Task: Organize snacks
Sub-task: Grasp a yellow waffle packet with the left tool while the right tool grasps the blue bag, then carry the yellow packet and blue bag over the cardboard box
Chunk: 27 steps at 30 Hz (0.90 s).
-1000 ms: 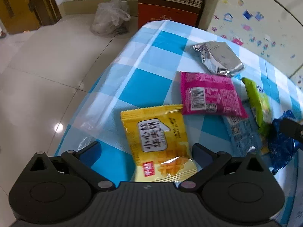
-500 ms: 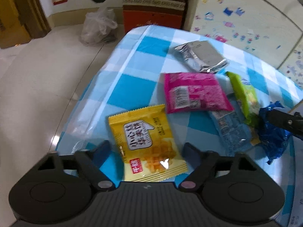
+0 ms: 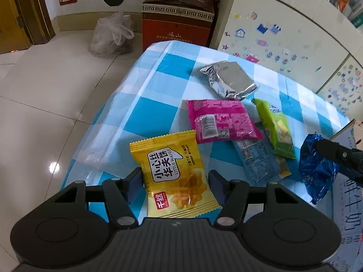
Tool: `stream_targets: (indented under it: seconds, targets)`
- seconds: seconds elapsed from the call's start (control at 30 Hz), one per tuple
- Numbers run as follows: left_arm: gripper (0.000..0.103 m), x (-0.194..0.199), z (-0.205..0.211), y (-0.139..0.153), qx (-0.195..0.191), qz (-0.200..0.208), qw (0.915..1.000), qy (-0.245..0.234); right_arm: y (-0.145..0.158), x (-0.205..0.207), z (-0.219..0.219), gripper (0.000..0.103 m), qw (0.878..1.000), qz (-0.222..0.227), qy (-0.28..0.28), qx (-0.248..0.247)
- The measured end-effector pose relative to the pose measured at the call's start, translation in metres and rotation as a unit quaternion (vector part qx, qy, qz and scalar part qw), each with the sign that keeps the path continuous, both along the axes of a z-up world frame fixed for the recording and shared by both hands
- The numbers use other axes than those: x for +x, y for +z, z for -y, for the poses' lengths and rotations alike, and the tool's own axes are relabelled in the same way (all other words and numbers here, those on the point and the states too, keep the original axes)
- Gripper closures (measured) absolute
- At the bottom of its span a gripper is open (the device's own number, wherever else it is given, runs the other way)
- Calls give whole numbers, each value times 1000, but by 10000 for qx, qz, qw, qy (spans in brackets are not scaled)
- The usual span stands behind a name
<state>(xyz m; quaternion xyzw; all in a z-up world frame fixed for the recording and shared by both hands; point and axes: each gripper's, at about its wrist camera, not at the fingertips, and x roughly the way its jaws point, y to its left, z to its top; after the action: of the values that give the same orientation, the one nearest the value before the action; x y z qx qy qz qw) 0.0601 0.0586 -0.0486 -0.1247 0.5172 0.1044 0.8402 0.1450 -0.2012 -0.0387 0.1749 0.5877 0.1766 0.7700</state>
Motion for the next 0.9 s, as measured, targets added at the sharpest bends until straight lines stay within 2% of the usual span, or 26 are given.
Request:
stream_targets:
  seconds: [0.43,0.9]
  targets:
    - [35,-9,6,28,38,282,9996,-51,42,-14,-4,50,9993,310,188,110]
    - [35,-19,30,55,159,634,9973,-330,100,-30,28,50,9967,753,1,317]
